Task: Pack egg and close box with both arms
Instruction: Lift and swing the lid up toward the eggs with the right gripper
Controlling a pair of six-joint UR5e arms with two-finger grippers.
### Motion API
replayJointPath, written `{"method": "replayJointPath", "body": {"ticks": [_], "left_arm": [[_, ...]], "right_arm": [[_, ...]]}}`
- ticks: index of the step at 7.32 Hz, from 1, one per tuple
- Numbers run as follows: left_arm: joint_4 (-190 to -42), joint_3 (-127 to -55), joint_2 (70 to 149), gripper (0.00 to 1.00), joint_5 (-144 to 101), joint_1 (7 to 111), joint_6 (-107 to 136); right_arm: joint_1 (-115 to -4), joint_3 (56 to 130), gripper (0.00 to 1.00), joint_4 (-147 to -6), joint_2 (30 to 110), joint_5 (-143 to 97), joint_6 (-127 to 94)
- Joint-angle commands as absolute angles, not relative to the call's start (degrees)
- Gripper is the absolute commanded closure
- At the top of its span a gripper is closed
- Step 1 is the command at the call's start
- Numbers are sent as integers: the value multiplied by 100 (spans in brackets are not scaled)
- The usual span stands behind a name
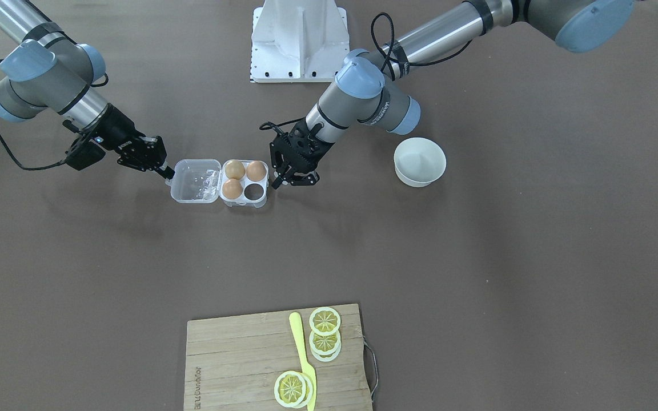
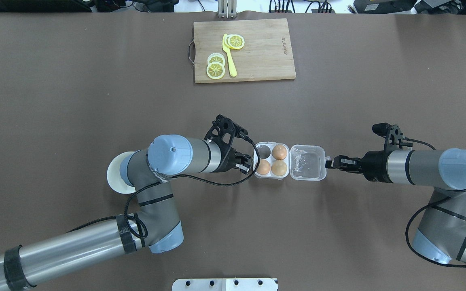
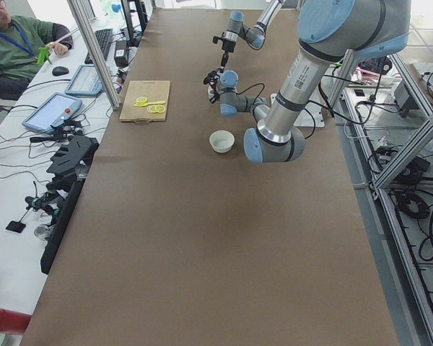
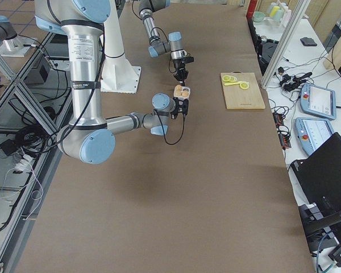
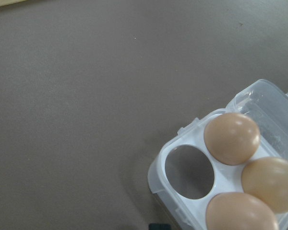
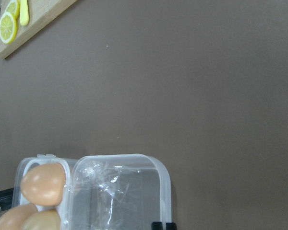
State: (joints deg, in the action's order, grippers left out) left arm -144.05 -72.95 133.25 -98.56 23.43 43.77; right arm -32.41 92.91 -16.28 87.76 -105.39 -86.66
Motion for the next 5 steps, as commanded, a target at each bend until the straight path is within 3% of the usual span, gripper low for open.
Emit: {"method": "replayJointPath", "body": {"ticks": [1,5], "left_arm": [[-14405,-7295,13324,100,-9853,2347,4377],[-14405,-7286,13324,100,-9844,2338,4377]], "right_arm": [[-3321,9430,99,-1635,8763,-10713,-8666],[-3735,9746,97,-1713,8736,-11302,-8675]]}}
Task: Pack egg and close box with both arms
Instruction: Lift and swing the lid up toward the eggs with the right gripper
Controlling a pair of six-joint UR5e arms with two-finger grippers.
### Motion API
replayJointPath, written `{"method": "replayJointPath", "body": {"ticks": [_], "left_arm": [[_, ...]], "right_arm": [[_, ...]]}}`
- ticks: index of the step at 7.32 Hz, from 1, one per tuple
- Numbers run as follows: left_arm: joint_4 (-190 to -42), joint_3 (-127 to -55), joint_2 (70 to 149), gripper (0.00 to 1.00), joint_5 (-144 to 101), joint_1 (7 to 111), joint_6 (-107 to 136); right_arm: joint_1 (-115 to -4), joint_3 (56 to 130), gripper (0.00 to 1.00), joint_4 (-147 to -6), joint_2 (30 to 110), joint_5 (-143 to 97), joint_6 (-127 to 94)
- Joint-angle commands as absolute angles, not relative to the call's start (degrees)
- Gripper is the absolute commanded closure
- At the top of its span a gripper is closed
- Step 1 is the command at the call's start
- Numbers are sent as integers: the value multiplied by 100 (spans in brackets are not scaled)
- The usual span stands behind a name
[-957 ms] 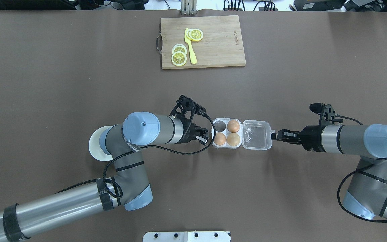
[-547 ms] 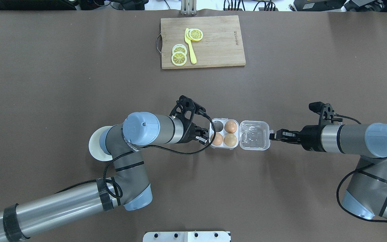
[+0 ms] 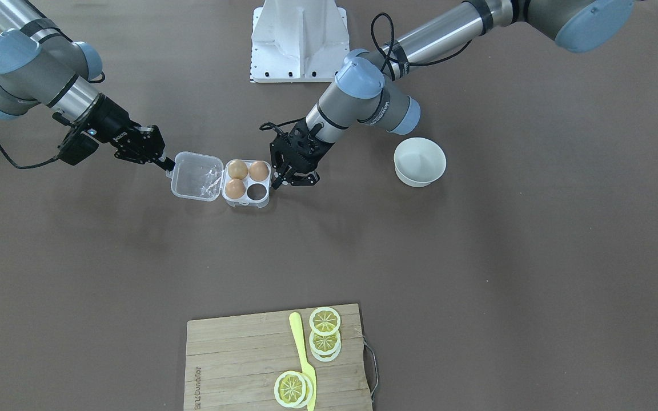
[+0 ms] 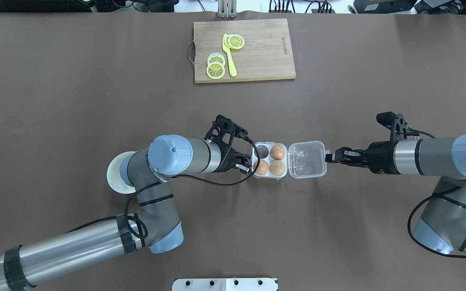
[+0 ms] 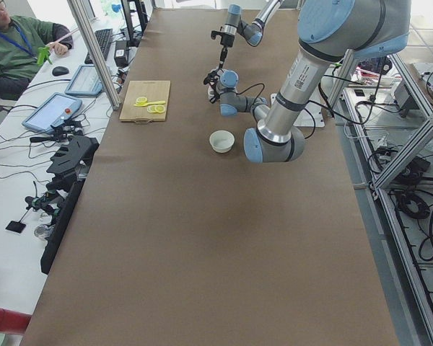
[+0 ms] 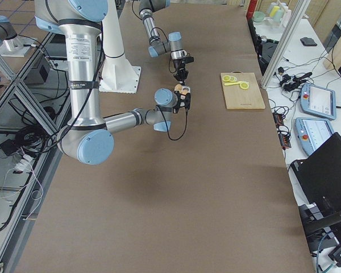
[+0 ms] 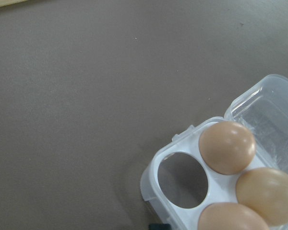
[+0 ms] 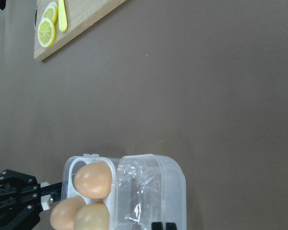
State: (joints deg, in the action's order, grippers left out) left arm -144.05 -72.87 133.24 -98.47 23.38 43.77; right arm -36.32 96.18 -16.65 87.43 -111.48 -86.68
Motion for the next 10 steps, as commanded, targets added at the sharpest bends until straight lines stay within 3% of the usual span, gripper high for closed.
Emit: {"method": "replayJointPath", "body": {"ticks": [1,6,10], "left_arm": [[-14405,-7286,13324,100,-9844,2338,4377],[-14414,-7286,13324,100,-9844,2338,4377],[-14414,-7295,13324,100,-9844,2338,4386]], "right_arm": [[-3753,9825,97,-1740,8728,-11311,-8666],[-3762,10002,89,-1767,8640,-11303,-8675],[-3762,10450,82,-2812,8332,-11268,-8684]]}}
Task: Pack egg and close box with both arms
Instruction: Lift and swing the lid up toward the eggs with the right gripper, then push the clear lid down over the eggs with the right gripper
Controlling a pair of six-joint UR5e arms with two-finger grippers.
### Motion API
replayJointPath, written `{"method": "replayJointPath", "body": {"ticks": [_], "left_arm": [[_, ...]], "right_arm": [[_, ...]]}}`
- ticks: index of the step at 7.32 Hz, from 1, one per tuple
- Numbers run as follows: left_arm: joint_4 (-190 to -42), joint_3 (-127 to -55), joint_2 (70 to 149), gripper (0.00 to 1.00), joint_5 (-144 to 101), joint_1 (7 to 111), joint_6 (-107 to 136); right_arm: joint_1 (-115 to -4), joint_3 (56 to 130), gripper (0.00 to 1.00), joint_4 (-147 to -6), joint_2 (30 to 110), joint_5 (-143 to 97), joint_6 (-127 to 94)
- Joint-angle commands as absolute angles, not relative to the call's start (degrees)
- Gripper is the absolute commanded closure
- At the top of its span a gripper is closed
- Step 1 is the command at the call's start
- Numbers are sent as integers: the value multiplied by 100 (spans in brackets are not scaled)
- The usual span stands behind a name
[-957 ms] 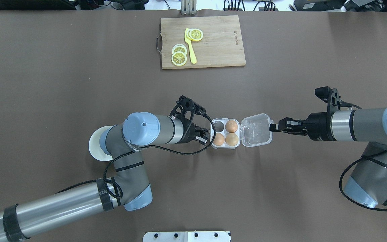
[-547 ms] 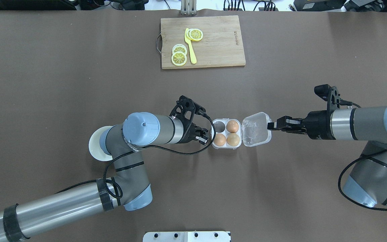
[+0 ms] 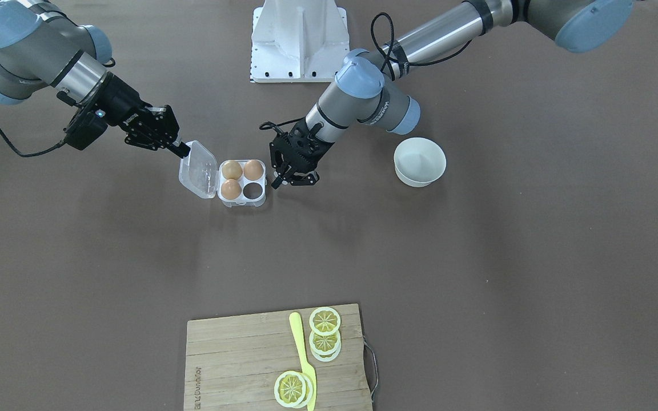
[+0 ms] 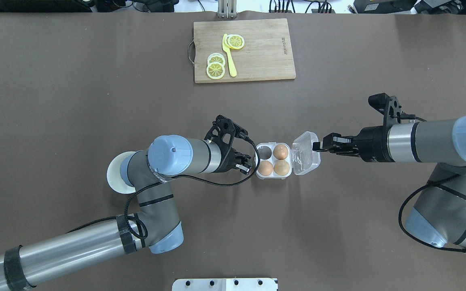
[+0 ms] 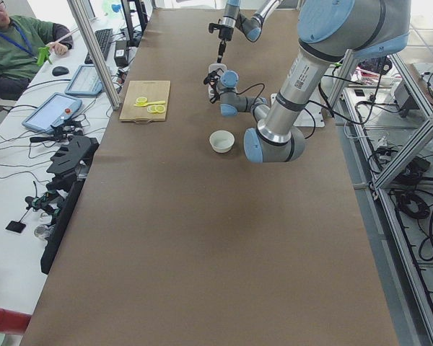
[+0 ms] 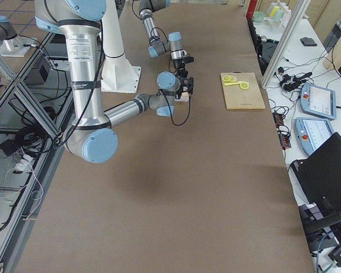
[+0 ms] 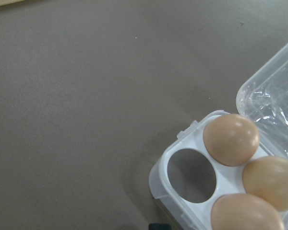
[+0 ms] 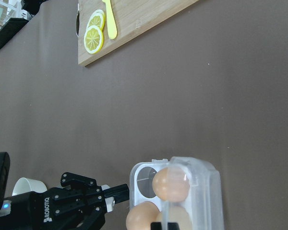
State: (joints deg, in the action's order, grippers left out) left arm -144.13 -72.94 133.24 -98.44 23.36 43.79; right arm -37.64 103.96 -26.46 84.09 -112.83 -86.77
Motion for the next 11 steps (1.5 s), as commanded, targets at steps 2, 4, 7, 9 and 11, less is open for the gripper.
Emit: {"method": "replayJointPath", "body": {"ticks": [2,4,7,9,11], "left_arm": [[-14414,-7295,13324,100,-9844,2338,4386],[-14414,-7286,13324,100,-9844,2338,4377],[-14414,-7286,13324,100,-9817,2338,4377],[-14414,-7295,13333,100,-9817,2347,4377],[-14414,-7304,13333,100,-9826,2355,4368]], "right_arm": [[-3753,10459,81,-3057,8157,-11250,-8692],[-3753,10450,81,-3146,8069,-11250,-8692],[-3709,10424,81,-3199,7964,-11241,-8780],[-3648,10424,81,-3243,7937,-11154,-8780],[-3560,10424,81,-3234,7919,-11040,-8780]]}}
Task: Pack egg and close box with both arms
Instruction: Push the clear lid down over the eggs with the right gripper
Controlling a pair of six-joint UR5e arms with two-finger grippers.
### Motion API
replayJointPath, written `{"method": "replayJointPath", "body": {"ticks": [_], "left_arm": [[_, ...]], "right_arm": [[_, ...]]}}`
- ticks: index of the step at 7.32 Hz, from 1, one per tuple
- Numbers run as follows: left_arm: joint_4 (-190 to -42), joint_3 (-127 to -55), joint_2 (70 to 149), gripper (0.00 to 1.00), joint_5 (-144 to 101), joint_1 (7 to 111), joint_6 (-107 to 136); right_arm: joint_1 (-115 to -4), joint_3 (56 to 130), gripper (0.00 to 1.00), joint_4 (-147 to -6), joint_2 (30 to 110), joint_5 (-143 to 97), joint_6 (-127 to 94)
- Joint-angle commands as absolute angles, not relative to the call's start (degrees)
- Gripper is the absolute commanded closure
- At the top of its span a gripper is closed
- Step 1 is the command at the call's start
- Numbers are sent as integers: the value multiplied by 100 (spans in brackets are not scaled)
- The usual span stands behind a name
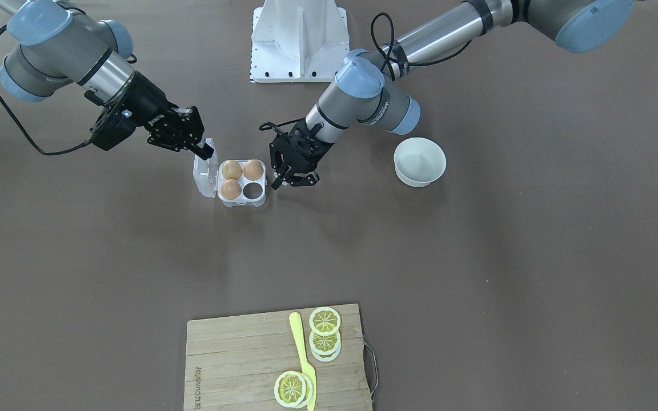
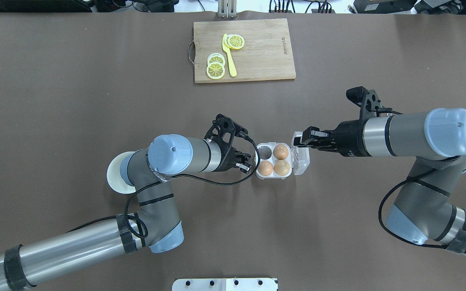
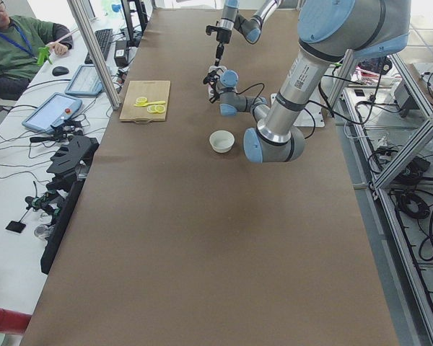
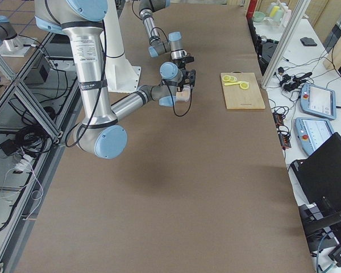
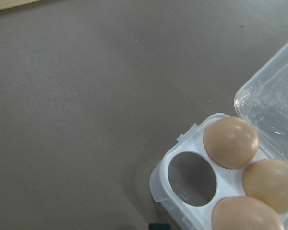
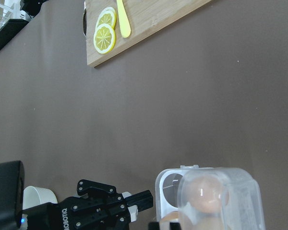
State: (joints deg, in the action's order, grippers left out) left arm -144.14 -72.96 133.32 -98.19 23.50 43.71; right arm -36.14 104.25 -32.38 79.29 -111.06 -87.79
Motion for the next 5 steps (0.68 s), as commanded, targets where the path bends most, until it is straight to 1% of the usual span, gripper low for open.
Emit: {"method": "replayJointPath", "body": {"ticks": [1,5], "left_arm": [[-14414,-7312,13333,100,-9826,2355,4368],[-14414,-7356,13333,100,-9844,2434,4386]], "right_arm": [[-3507,10433,81,-3234,7919,-10961,-8780],[-3261,10415,80,-3226,7814,-10636,-8780]]}}
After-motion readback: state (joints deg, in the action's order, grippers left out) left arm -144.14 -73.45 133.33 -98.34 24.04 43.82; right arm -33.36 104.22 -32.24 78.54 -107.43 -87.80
